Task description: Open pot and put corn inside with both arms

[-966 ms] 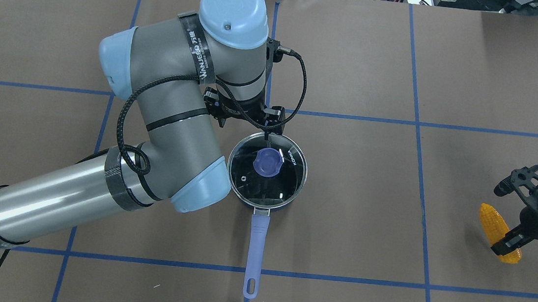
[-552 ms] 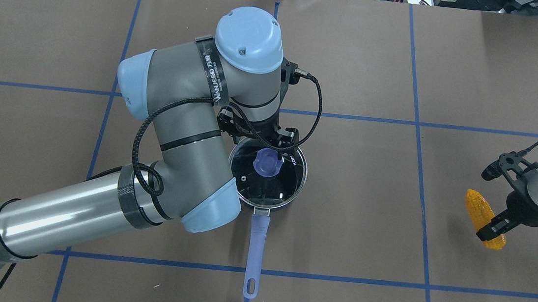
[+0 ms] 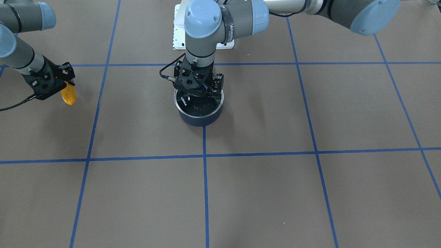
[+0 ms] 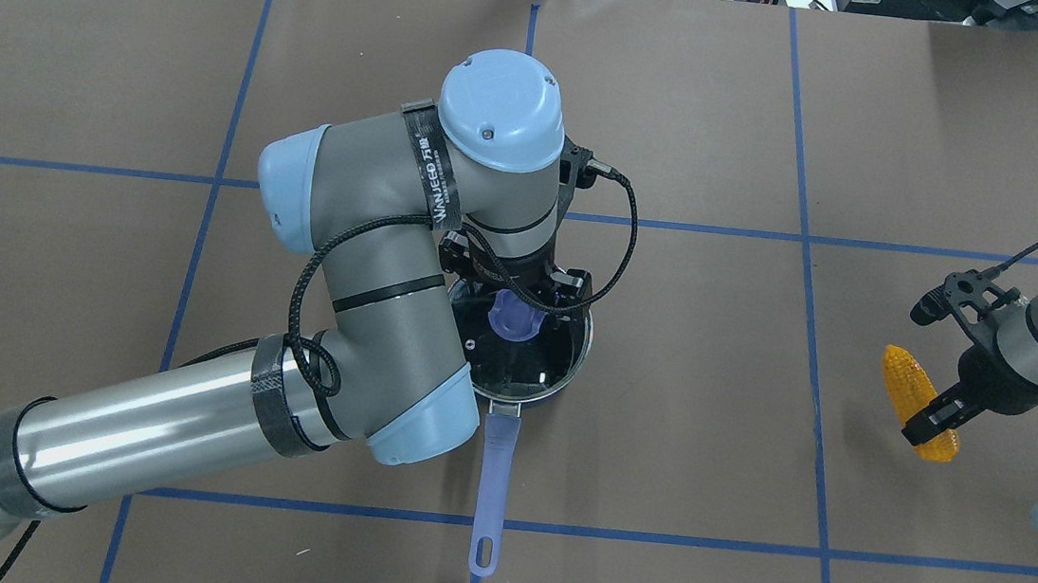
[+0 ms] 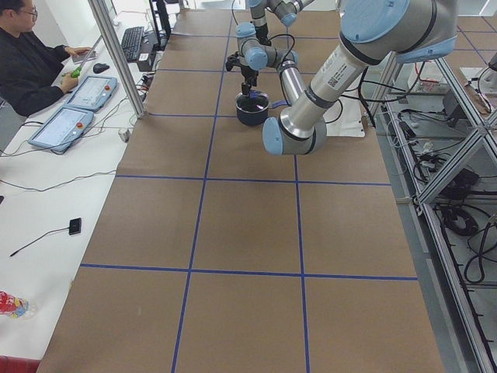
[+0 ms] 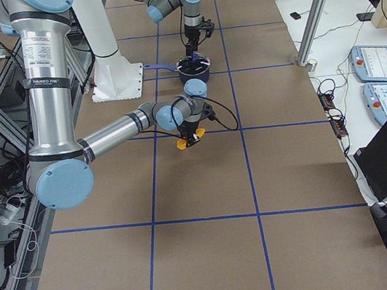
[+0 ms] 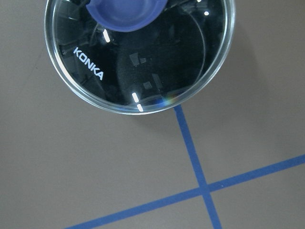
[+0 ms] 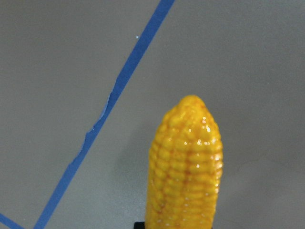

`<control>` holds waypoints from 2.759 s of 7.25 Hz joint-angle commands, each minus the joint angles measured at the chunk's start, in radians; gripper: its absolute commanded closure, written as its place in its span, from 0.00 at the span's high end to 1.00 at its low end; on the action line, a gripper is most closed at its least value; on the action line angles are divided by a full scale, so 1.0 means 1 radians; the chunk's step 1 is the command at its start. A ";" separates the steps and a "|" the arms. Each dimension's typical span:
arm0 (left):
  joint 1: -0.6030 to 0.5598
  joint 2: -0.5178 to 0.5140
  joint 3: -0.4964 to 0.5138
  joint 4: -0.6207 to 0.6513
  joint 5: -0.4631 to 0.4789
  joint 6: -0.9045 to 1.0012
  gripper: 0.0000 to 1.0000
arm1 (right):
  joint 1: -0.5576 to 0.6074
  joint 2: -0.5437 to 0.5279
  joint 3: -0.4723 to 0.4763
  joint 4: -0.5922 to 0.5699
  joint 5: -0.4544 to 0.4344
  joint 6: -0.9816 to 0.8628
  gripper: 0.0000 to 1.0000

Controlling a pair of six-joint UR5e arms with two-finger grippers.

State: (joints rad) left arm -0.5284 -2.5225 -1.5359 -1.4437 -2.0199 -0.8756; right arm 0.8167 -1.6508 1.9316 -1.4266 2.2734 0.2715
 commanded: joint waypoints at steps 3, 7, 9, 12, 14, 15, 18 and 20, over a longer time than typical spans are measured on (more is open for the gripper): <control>0.007 0.005 0.004 -0.003 0.003 -0.002 0.92 | -0.002 0.003 -0.007 -0.001 0.000 0.000 0.37; 0.028 0.007 0.003 -0.013 0.006 -0.034 0.82 | -0.005 0.002 -0.011 -0.002 -0.006 -0.002 0.37; 0.031 0.008 0.007 -0.023 0.007 -0.039 0.82 | -0.010 0.003 -0.017 0.000 -0.009 -0.002 0.37; 0.033 0.008 0.007 -0.023 0.007 -0.043 0.66 | -0.013 0.003 -0.022 0.000 -0.015 -0.002 0.37; 0.033 0.014 0.004 -0.023 0.007 -0.042 0.57 | -0.013 0.005 -0.022 0.000 -0.015 -0.003 0.37; 0.031 0.014 0.000 -0.023 0.007 -0.039 0.56 | -0.013 0.020 -0.023 -0.001 -0.014 -0.002 0.37; 0.021 0.014 -0.012 -0.023 0.004 -0.030 0.56 | -0.008 0.084 -0.026 -0.047 -0.009 -0.002 0.37; 0.004 0.014 -0.023 -0.030 0.000 -0.026 0.56 | -0.007 0.201 -0.022 -0.139 -0.002 0.000 0.38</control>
State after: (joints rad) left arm -0.5121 -2.5081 -1.5516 -1.4681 -2.0171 -0.9046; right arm 0.8089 -1.5218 1.9065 -1.5063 2.2678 0.2703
